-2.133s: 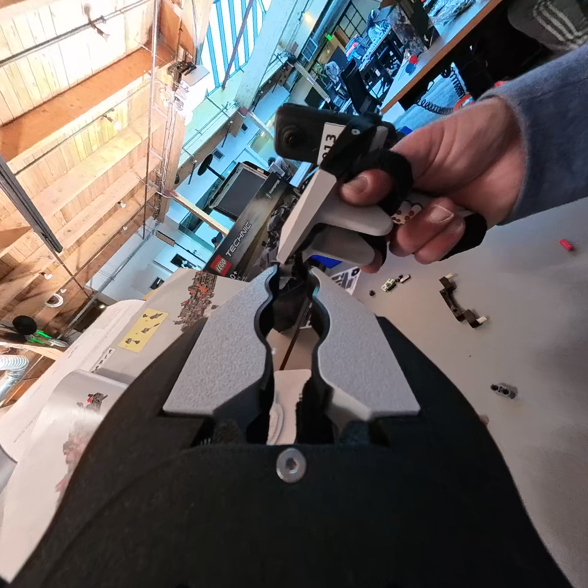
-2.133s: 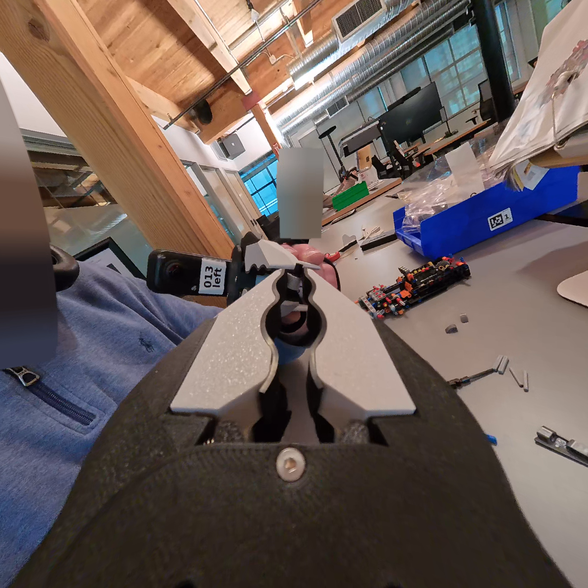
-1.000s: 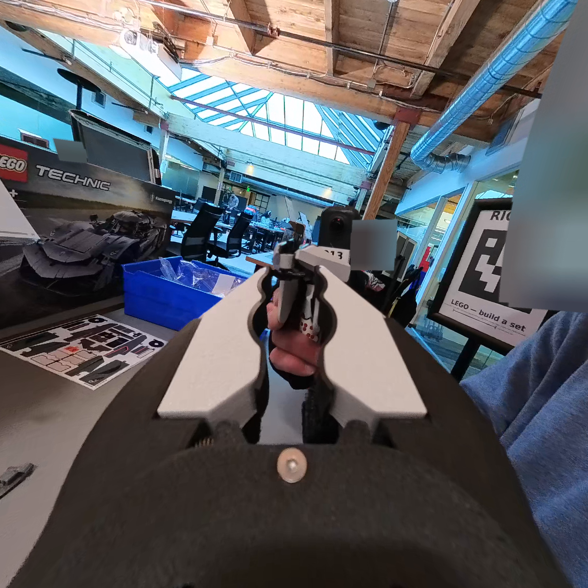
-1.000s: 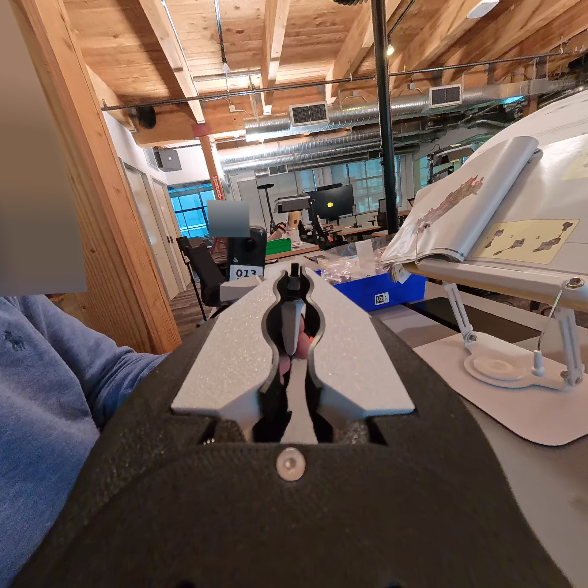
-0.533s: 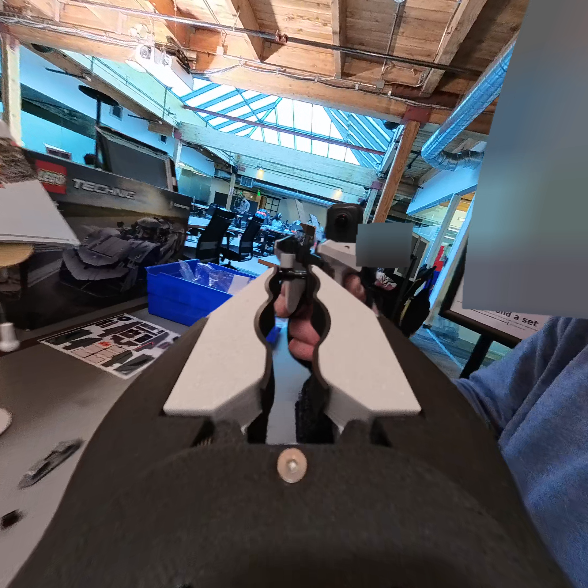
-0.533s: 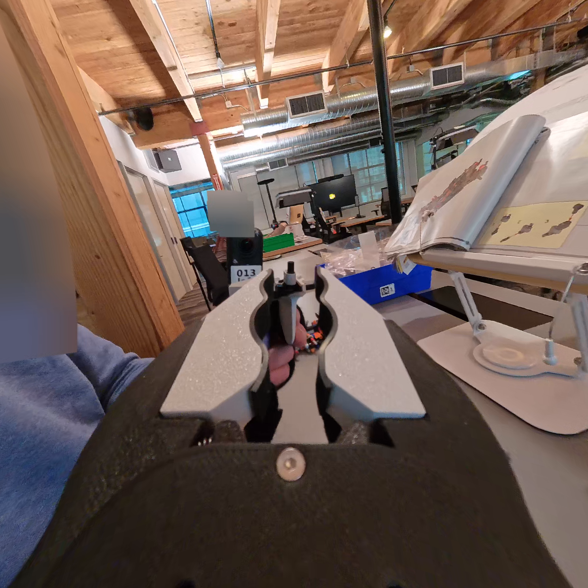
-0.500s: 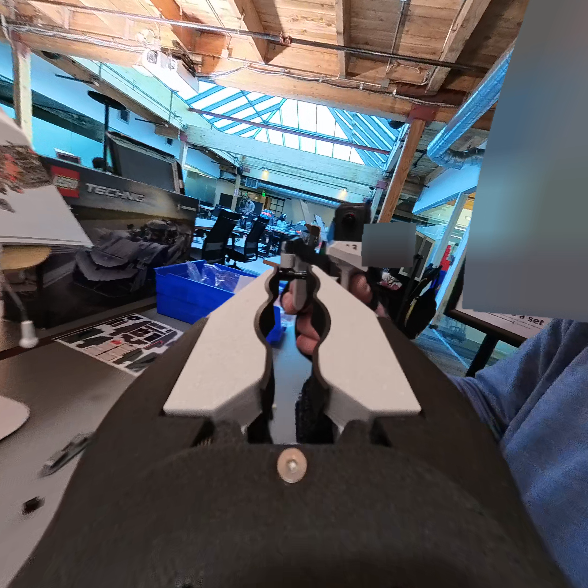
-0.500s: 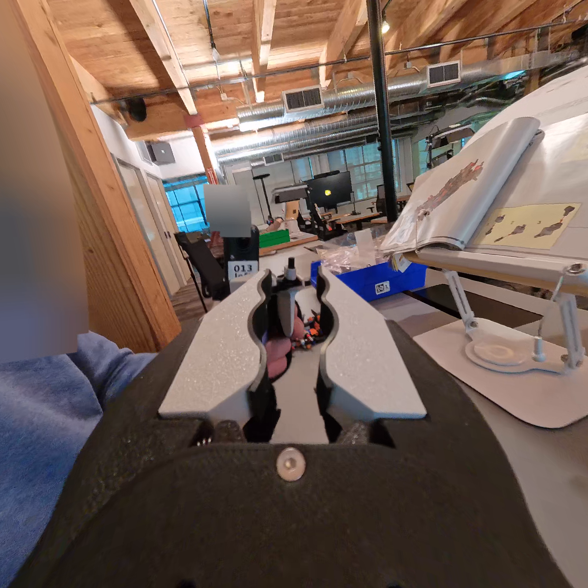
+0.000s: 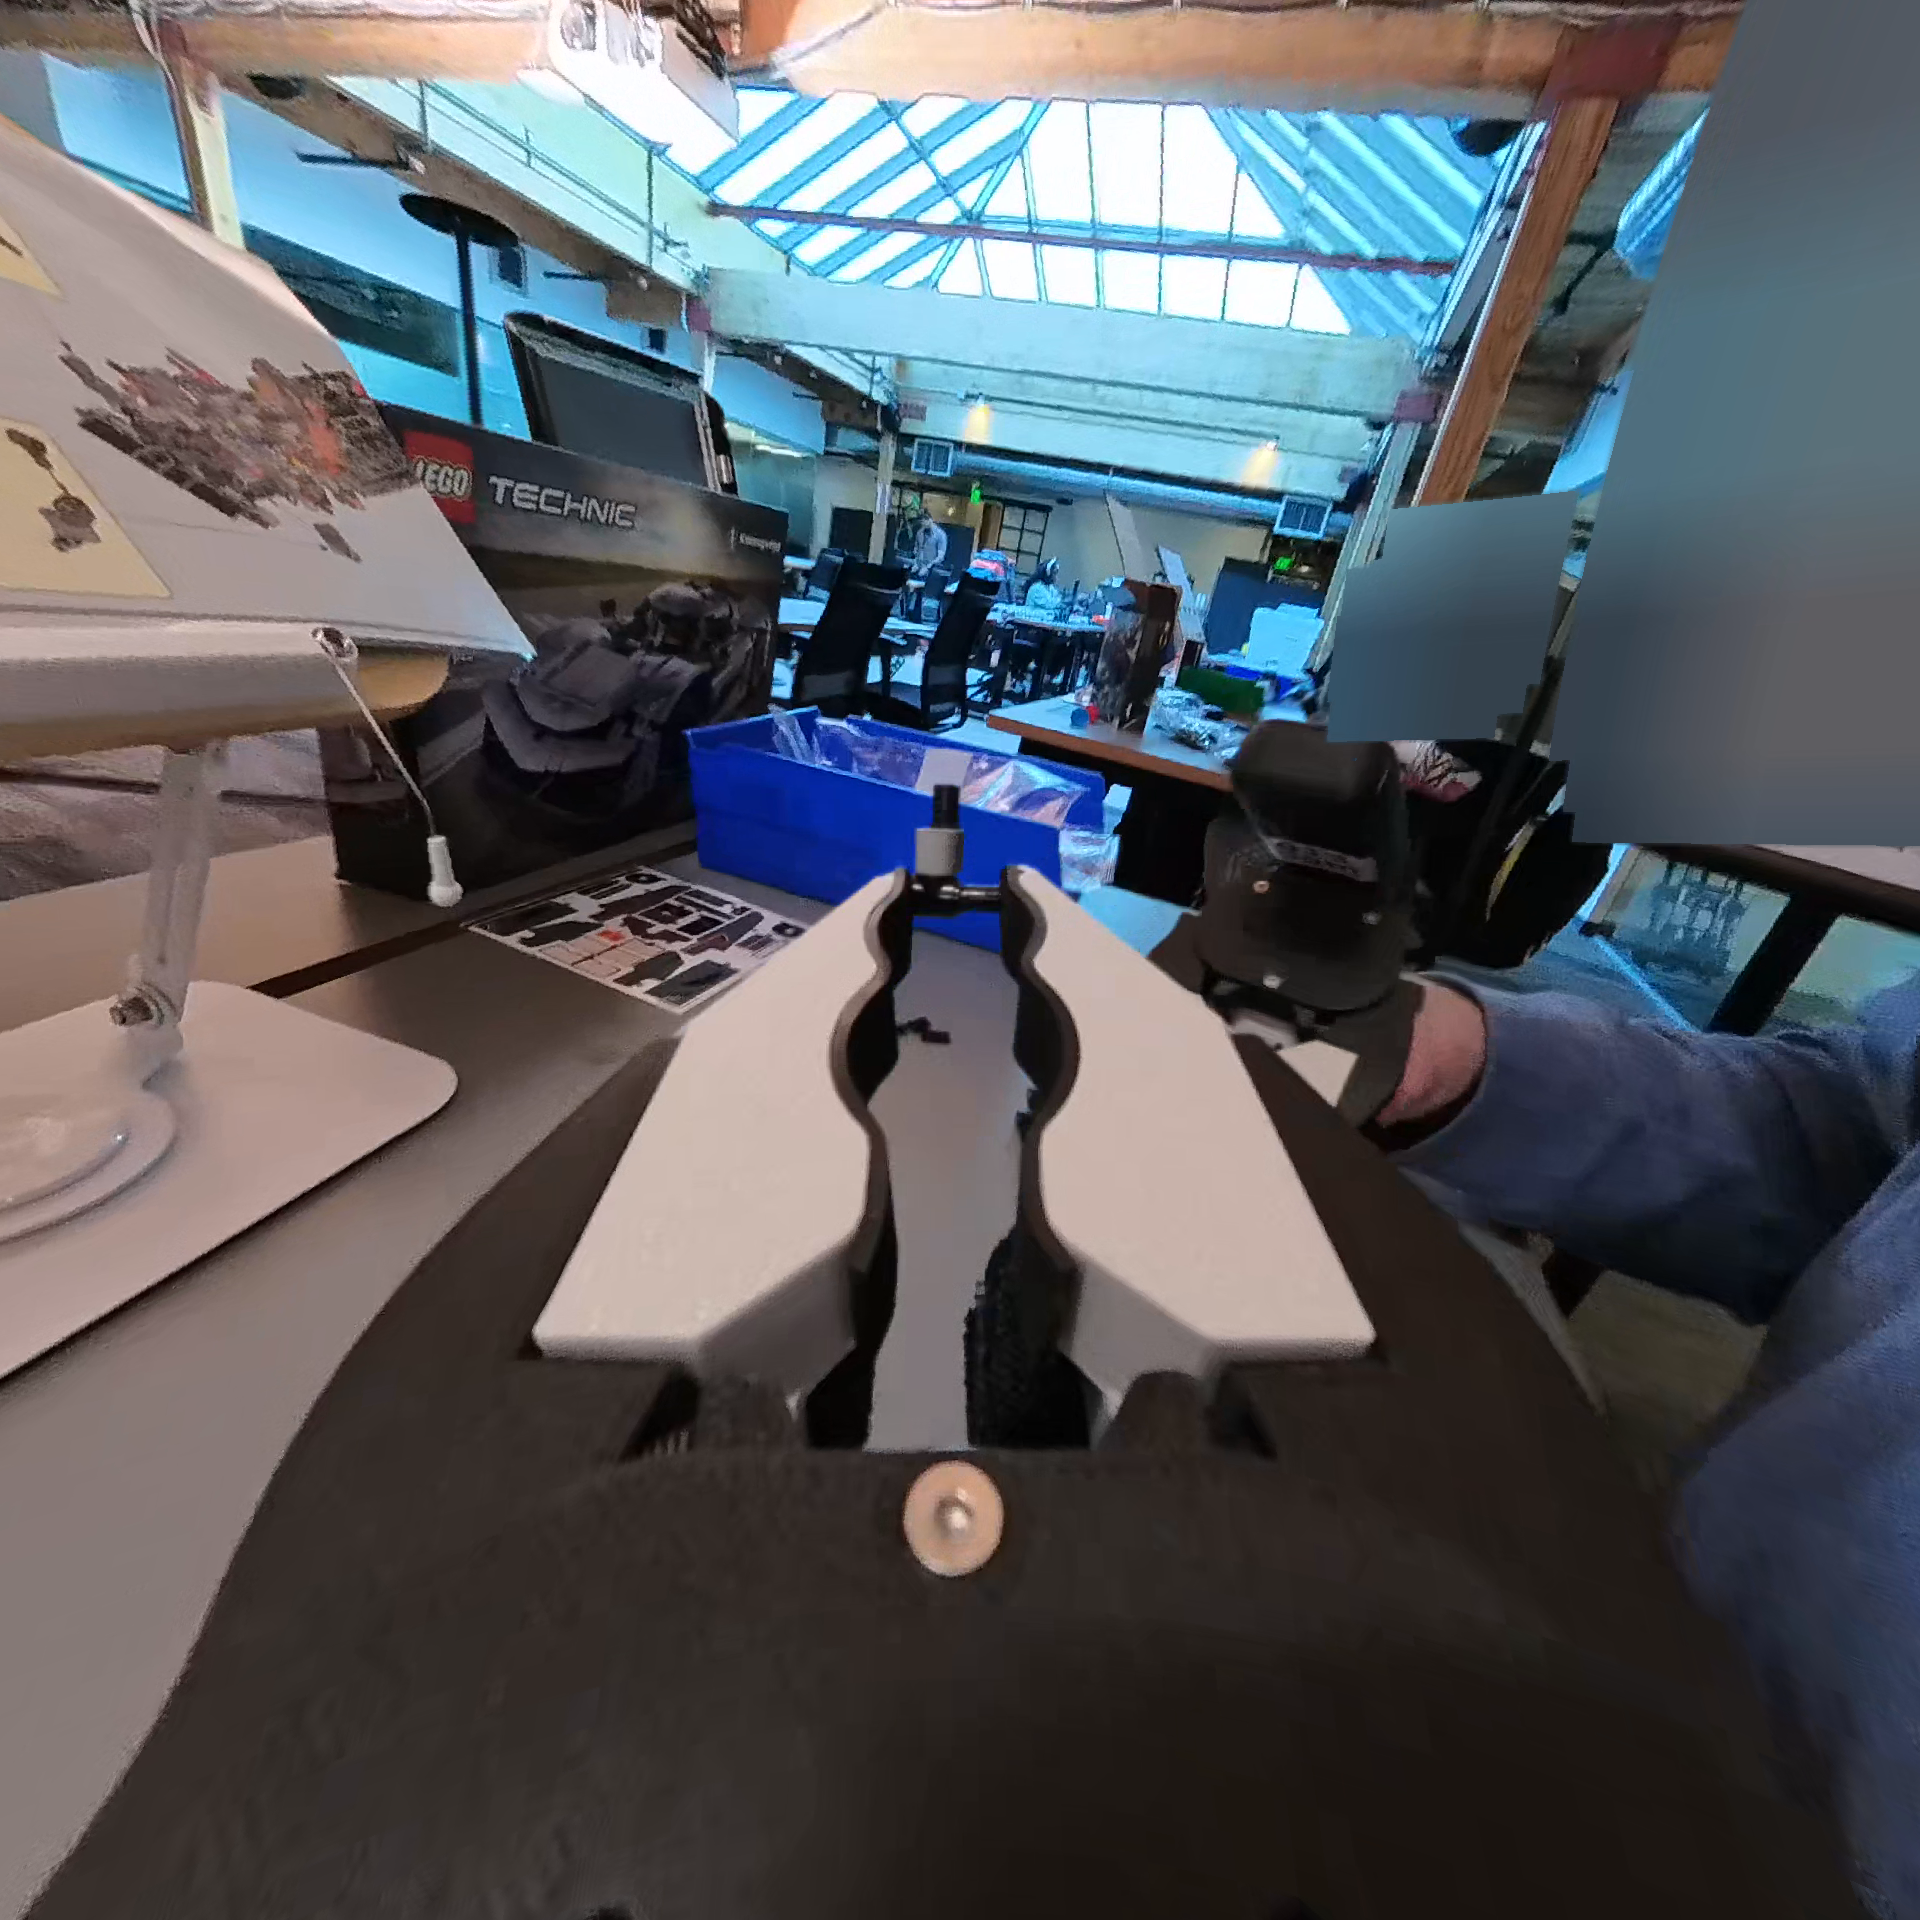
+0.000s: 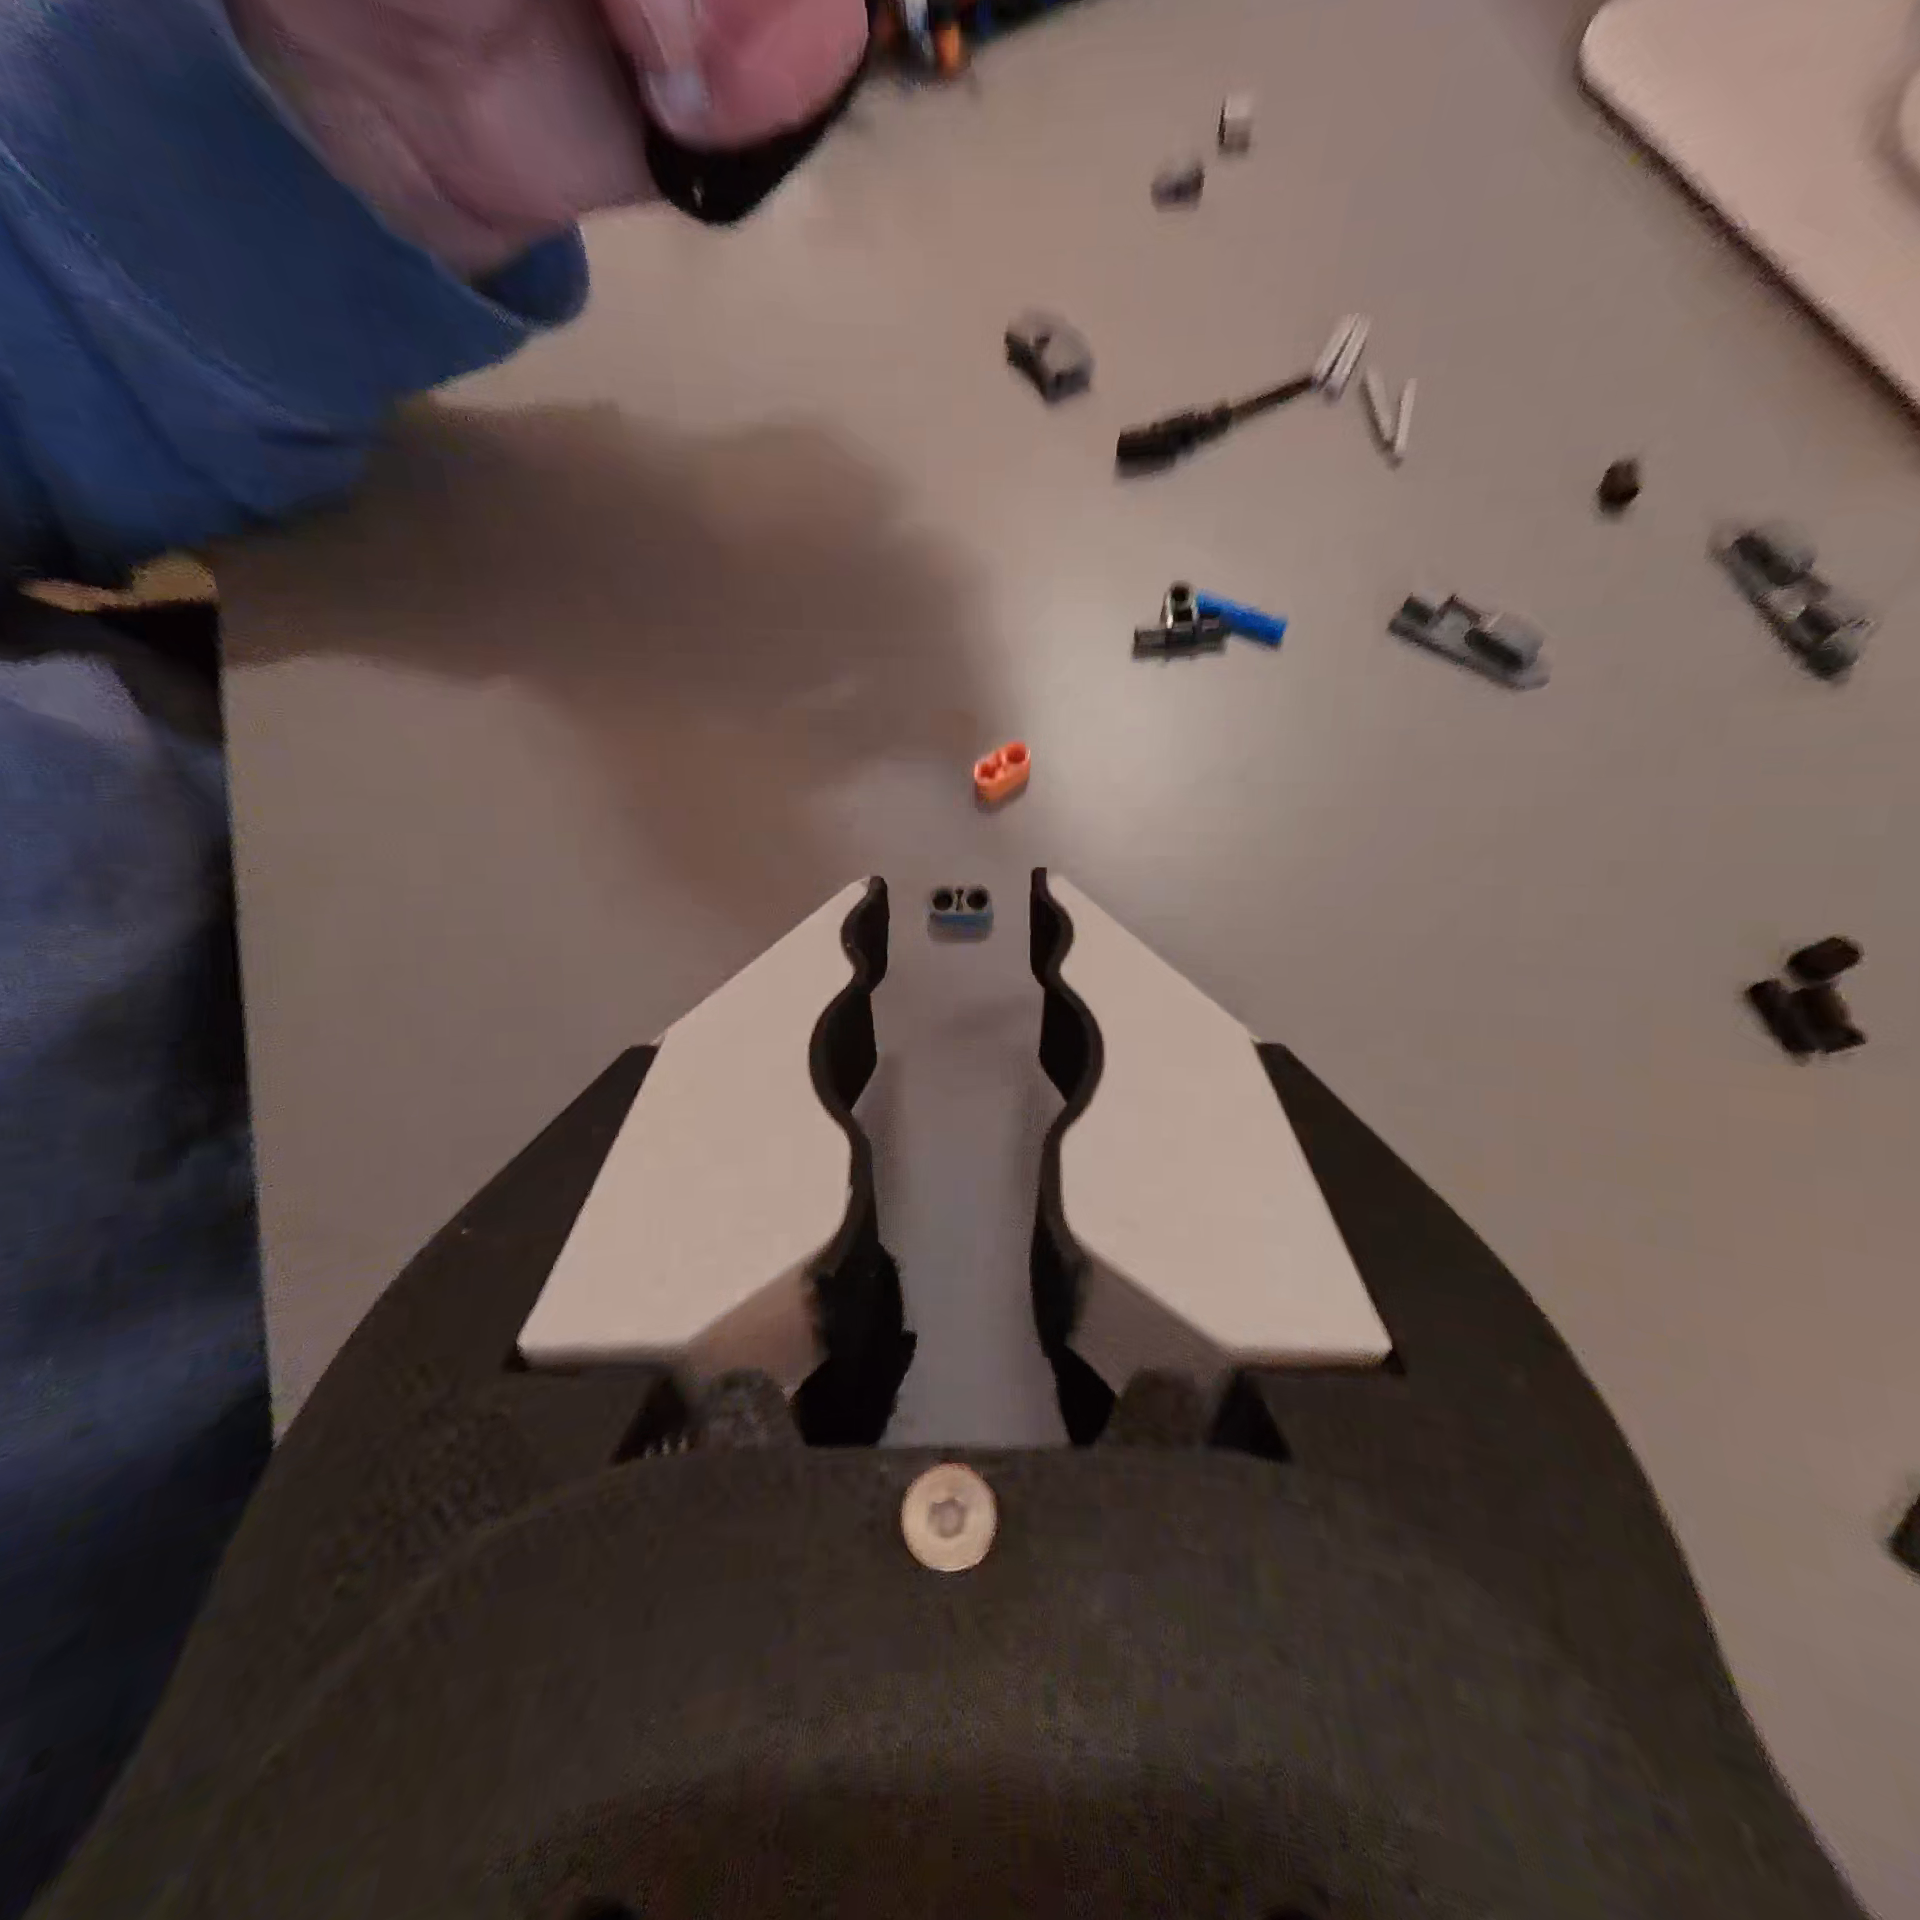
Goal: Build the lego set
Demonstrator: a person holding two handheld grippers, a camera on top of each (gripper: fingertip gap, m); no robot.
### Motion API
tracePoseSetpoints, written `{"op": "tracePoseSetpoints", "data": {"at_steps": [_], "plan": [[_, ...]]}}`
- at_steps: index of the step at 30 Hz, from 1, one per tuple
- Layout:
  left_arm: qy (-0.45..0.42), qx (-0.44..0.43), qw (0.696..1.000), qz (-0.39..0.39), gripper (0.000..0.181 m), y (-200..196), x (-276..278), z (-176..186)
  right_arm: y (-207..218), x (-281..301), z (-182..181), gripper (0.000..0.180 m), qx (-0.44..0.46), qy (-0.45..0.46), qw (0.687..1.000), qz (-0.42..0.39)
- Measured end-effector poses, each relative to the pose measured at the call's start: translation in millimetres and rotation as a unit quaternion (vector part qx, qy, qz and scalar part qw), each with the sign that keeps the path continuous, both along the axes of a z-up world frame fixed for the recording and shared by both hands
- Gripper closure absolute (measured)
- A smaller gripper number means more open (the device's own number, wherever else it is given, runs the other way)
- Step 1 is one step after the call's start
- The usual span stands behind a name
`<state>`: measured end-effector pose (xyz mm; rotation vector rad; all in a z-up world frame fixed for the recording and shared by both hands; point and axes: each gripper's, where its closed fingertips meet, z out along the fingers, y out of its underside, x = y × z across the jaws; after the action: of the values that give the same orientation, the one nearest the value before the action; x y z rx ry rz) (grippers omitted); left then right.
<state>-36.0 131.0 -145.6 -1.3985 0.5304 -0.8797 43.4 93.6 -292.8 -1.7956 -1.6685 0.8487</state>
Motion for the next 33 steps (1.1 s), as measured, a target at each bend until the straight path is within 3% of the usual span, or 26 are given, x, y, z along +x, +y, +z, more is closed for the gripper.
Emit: {"op": "tracePoseSetpoints", "data": {"at_steps": [9,18,33], "plan": [[0.146,0.046,0.985,0.077,0.166,5,3,-21,4,-4,-17,0.153,0.055,-0.025,0.994,-0.092],[0.126,0.028,0.989,0.076,0.166,8,-3,-26,-1,-4,-13,0.146,0.081,-0.005,0.992,-0.099],[0.104,0.026,0.991,0.083,0.166,11,-2,-22,-3,-16,-36,0.160,0.069,-0.038,0.994,-0.079]]}}
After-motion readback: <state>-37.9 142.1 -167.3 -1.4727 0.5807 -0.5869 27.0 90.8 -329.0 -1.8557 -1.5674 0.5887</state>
